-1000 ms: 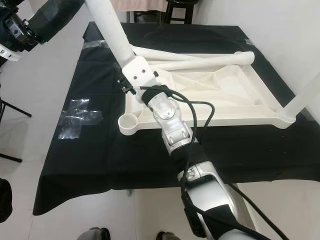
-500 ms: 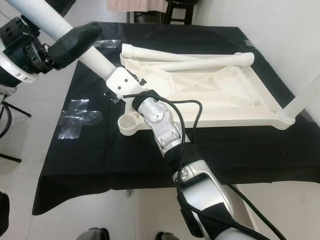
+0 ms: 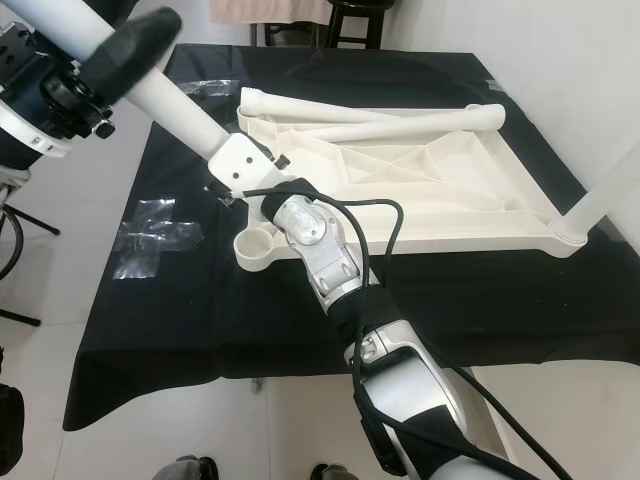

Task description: Building children table

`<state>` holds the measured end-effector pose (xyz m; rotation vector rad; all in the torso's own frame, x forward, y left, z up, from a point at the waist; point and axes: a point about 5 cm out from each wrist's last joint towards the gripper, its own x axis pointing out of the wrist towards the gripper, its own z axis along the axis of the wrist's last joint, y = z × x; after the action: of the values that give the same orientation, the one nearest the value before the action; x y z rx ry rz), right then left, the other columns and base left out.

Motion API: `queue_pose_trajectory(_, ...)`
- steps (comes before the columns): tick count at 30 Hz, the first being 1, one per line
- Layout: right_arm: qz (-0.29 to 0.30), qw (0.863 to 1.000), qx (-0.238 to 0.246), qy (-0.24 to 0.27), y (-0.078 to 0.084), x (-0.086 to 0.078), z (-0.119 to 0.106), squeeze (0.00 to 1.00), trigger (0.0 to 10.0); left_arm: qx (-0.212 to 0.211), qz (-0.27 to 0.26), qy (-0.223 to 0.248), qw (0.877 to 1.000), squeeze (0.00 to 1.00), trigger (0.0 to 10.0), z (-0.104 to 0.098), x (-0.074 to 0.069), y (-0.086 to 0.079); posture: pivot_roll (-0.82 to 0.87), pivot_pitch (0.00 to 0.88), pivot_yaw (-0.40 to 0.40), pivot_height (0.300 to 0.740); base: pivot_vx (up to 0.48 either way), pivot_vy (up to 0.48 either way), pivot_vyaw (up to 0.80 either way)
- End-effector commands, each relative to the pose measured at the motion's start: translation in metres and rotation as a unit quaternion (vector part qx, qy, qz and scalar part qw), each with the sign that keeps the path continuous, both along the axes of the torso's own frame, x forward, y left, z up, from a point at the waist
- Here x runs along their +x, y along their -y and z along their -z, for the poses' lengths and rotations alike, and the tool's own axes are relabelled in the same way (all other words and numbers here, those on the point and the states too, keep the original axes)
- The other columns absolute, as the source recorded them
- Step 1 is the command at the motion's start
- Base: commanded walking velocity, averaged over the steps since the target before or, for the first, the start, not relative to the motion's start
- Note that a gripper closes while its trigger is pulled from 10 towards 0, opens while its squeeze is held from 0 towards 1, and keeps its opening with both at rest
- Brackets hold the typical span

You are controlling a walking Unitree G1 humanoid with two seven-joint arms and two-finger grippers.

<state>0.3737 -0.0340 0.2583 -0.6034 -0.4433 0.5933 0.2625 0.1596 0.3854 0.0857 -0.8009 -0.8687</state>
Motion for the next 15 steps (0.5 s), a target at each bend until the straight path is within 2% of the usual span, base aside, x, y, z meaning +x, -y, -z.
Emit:
queue_pose_trajectory(1,0.016,1.000,-0.011,-0.022,0.0004,0.0035,0.0056,0.00,10.0,0.029,0.039,0.035,0.998,0.00,0.0,-0.0056,-0.0098,0.0139,0.09,0.136,-0.047,0.740,0.000,0.000,0.00)
queue_pose_trajectory(9,0.009,0.999,0.005,-0.032,-0.0003,0.0041,0.0029,0.00,10.0,0.028,0.042,0.037,0.998,0.00,0.0,-0.0092,-0.0074,0.0102,0.10,0.135,-0.043,0.740,0.000,0.000,0.00)
queue_pose_trajectory(10,-0.001,0.999,0.015,-0.039,-0.0010,0.0036,0.0021,0.45,10.0,0.031,0.047,0.037,0.998,0.00,0.0,-0.0101,-0.0071,0.0097,0.10,0.135,-0.042,0.740,0.000,0.000,0.00)
queue_pose_trajectory(11,-0.001,0.999,0.015,-0.039,-0.0010,0.0036,0.0021,0.45,10.0,0.031,0.047,0.037,0.998,0.00,0.0,-0.0101,-0.0071,0.0097,0.10,0.135,-0.042,0.740,0.000,0.000,0.00)
queue_pose_trajectory(12,-0.037,0.997,0.031,-0.057,-0.0039,0.0011,0.0008,1.00,10.0,0.040,0.054,0.038,0.997,0.00,0.0,-0.0115,-0.0062,0.0090,0.10,0.136,-0.042,0.740,0.000,0.000,0.00)
queue_pose_trajectory(14,-0.037,0.997,0.031,-0.057,-0.0039,0.0011,0.0008,1.00,10.0,0.040,0.054,0.038,0.997,0.00,0.0,-0.0115,-0.0062,0.0090,0.10,0.136,-0.042,0.740,0.000,0.000,0.00)
queue_pose_trajectory(15,-0.062,0.995,0.039,-0.066,-0.0062,-0.0011,-0.0006,1.00,10.0,0.048,0.067,0.035,0.996,0.00,0.0,-0.0120,-0.0056,0.0091,0.11,0.133,-0.045,0.740,0.000,0.000,0.00)
